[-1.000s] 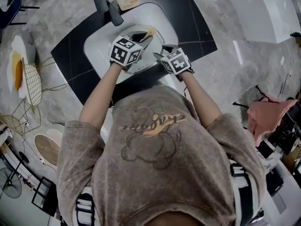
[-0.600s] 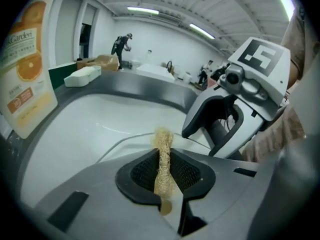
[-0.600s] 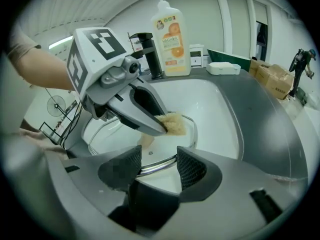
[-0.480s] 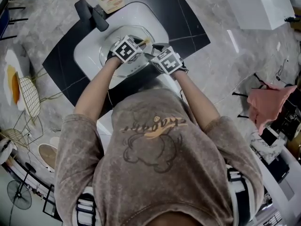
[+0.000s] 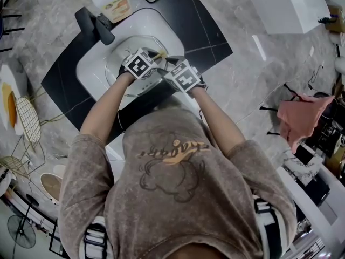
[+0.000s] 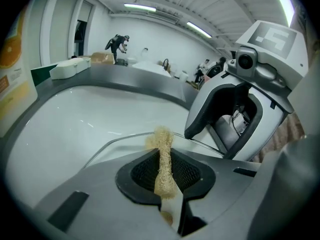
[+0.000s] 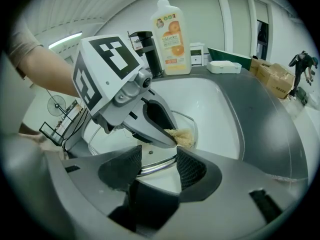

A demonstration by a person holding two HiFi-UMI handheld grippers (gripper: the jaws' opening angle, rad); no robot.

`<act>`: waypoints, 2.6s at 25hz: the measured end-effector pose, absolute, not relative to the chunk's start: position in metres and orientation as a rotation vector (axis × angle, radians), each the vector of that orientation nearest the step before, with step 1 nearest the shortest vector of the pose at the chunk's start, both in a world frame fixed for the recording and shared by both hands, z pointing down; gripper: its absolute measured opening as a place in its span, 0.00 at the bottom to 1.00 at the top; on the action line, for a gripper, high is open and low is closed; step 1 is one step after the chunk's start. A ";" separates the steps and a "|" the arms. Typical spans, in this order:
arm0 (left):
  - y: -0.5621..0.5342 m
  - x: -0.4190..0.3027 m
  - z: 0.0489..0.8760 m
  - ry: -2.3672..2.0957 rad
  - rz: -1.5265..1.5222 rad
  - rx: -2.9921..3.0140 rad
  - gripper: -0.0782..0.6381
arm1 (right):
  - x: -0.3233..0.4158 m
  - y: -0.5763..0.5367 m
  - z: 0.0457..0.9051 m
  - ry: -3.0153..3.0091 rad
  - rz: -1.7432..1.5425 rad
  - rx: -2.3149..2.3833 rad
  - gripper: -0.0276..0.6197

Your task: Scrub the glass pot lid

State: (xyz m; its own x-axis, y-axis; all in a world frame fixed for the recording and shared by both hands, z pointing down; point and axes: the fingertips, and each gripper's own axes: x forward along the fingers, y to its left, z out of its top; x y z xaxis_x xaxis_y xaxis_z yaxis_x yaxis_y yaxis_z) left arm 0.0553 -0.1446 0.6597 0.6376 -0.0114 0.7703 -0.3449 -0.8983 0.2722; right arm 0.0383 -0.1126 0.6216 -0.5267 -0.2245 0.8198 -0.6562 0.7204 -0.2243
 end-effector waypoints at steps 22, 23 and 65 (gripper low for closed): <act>-0.215 0.019 0.705 -0.587 1.072 2.371 0.20 | 0.037 -0.114 0.624 -2.099 0.676 0.671 0.38; -0.216 0.018 0.707 -0.588 1.066 2.371 0.20 | 0.037 -0.114 0.624 -2.098 0.677 0.671 0.38; -0.162 -0.136 0.732 -0.702 1.459 1.966 0.20 | 0.041 -0.114 0.626 -2.093 0.660 0.665 0.38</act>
